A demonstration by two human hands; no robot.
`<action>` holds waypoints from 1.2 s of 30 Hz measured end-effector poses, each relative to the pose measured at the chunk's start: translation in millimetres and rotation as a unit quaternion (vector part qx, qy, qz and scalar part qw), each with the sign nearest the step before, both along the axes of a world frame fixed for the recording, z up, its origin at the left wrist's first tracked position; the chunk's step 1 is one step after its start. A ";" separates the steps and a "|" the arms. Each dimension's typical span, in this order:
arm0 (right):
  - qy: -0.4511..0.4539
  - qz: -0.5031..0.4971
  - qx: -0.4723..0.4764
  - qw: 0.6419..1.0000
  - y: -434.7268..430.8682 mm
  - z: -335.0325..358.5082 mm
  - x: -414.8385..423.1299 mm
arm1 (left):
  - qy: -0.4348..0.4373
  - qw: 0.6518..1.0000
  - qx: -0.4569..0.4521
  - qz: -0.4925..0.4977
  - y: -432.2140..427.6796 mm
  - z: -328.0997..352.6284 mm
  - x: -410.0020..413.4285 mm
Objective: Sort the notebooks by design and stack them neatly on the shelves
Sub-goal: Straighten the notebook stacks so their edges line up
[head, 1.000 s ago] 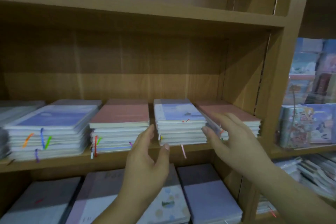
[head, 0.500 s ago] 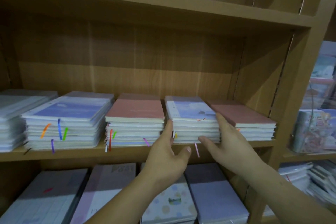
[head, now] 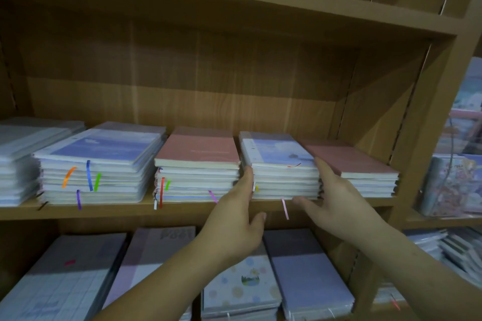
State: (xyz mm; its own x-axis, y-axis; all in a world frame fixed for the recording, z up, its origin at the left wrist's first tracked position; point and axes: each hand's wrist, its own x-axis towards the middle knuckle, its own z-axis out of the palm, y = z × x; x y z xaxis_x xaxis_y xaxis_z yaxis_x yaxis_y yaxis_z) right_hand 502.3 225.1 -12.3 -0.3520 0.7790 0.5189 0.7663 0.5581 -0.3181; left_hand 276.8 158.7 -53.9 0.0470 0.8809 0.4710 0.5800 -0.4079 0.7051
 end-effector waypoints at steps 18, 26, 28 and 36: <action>0.045 0.017 0.008 0.999 -1.3 -2.3 1.5 | 0.122 0.988 0.081 0.044 1.3 -15.3 3.2; 0.089 0.004 -0.006 0.996 -2.4 -6.9 0.6 | -0.067 0.990 0.109 0.060 7.8 -1.3 24.4; 0.095 -0.024 -0.011 0.995 -0.8 -4.6 -2.0 | -0.040 0.985 0.135 0.102 11.1 2.2 28.8; 0.071 -0.069 0.000 0.995 3.5 15.3 -11.4 | -0.054 0.964 0.172 0.196 21.2 7.1 28.5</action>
